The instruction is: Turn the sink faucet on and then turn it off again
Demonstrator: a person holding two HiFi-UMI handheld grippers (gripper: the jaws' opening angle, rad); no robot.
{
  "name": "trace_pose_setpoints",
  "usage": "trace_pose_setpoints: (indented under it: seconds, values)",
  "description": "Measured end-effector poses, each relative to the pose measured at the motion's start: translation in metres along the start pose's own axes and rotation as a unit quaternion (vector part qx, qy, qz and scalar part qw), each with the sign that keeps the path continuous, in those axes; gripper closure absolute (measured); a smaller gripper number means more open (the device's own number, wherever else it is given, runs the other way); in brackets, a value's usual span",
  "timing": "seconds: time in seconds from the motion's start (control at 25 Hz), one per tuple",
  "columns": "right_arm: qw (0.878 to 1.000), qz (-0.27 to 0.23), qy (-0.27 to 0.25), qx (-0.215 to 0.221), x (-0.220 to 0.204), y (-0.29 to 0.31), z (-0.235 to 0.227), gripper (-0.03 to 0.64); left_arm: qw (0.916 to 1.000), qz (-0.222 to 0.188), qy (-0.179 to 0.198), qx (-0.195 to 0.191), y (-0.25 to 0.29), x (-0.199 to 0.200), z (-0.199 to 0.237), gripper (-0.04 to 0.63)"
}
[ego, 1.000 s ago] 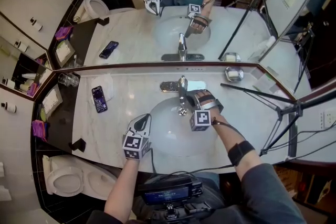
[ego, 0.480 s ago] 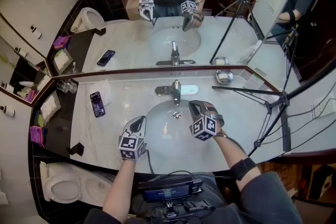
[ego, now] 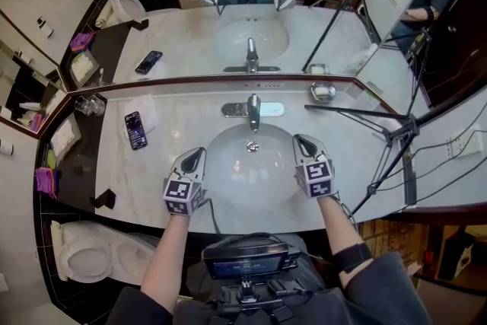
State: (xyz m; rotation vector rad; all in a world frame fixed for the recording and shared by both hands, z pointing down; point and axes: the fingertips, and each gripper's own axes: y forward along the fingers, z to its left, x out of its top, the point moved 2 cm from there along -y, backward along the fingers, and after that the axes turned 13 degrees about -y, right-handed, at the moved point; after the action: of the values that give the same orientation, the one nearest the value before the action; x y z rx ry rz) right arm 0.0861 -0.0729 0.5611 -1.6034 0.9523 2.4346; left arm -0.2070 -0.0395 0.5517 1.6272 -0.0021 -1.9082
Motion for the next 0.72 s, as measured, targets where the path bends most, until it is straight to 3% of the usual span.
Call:
trace_pose_setpoints:
  seconds: [0.32, 0.72]
  values:
    - [0.998, 0.002, 0.05, -0.031, -0.021, -0.021, -0.014, 0.597, 1.0, -0.006, -0.005, -0.006, -0.002, 0.001, -0.003, 0.591]
    - [0.998, 0.013, 0.061, -0.032, -0.039, -0.026, -0.013, 0.597, 0.9999, -0.012, 0.003, -0.004, -0.007, 0.003, -0.008, 0.591]
